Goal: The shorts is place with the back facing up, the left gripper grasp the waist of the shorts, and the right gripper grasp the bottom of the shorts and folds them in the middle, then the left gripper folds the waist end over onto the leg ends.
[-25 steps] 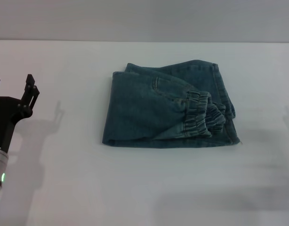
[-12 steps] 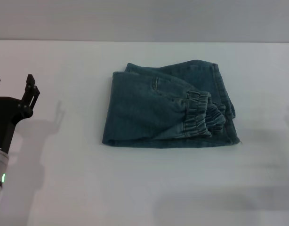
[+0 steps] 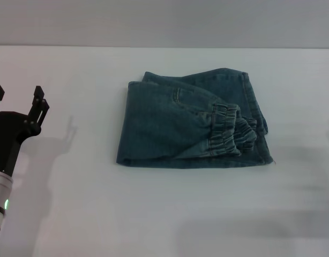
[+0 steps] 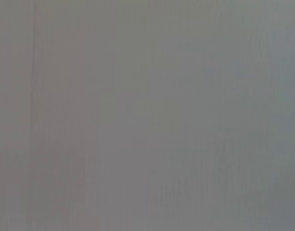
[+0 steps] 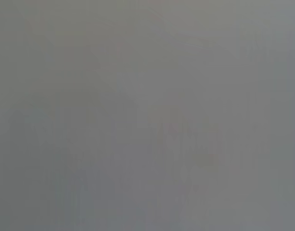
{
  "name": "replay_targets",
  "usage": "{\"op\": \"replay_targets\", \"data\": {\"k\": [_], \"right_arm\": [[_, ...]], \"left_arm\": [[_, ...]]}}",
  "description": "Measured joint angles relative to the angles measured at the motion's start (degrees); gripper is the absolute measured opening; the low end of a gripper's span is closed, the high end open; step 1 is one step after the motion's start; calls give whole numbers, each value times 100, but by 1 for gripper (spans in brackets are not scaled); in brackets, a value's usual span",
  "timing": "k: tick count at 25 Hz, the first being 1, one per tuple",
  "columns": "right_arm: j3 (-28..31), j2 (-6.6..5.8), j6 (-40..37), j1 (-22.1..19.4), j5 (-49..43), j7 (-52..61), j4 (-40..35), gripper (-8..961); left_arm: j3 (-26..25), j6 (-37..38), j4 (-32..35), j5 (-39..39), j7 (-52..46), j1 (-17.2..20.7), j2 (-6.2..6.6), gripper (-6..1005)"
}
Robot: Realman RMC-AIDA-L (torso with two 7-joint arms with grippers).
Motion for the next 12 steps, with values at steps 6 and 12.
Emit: {"op": "replay_targets", "data": {"k": [6, 12], "right_arm": [[-3, 0, -69, -17, -4, 3, 2, 726], [-3, 0, -281, -40, 11, 3, -12, 727]], "left_arm": [[40, 266, 5, 0, -2, 15, 4, 800], [39, 415, 13, -4, -2, 18, 5, 799]]}}
